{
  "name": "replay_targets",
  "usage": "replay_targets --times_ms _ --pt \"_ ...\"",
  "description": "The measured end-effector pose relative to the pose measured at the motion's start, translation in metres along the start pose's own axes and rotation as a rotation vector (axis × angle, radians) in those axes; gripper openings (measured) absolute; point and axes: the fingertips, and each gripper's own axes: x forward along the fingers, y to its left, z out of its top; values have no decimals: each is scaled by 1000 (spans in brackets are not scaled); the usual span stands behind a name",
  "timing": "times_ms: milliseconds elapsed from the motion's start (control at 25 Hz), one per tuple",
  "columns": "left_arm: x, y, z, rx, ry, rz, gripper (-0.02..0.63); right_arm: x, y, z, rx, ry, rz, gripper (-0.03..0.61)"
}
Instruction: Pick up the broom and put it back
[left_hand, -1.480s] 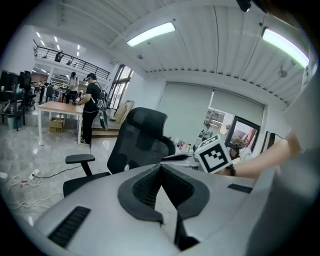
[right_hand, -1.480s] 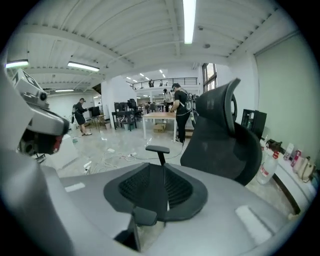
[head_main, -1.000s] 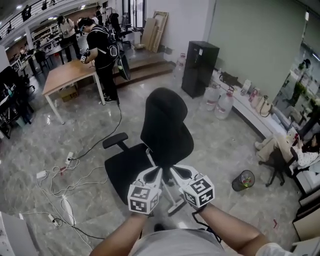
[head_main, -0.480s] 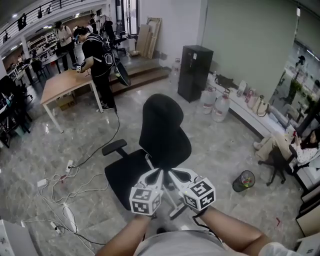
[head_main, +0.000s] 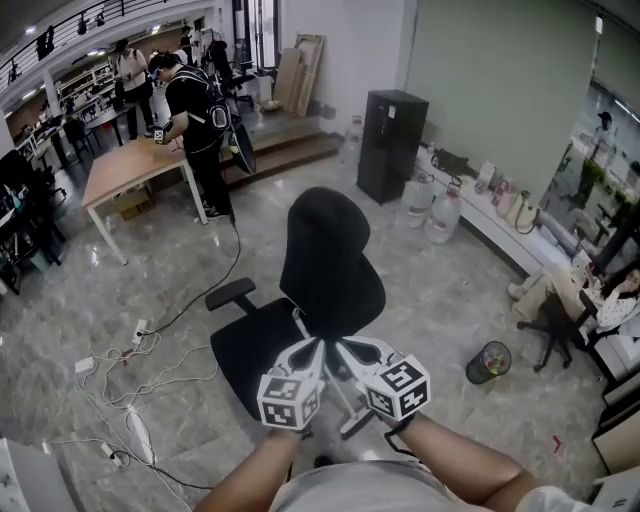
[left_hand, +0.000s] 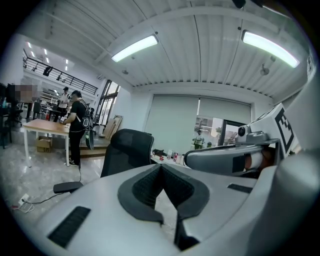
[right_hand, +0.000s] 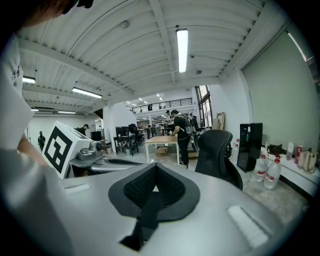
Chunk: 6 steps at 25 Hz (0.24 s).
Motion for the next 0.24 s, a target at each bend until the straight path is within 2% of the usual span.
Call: replay_targets --times_ms 240 --pt "1 6 1 -13 -8 2 6 7 -2 -8 35 11 9 2"
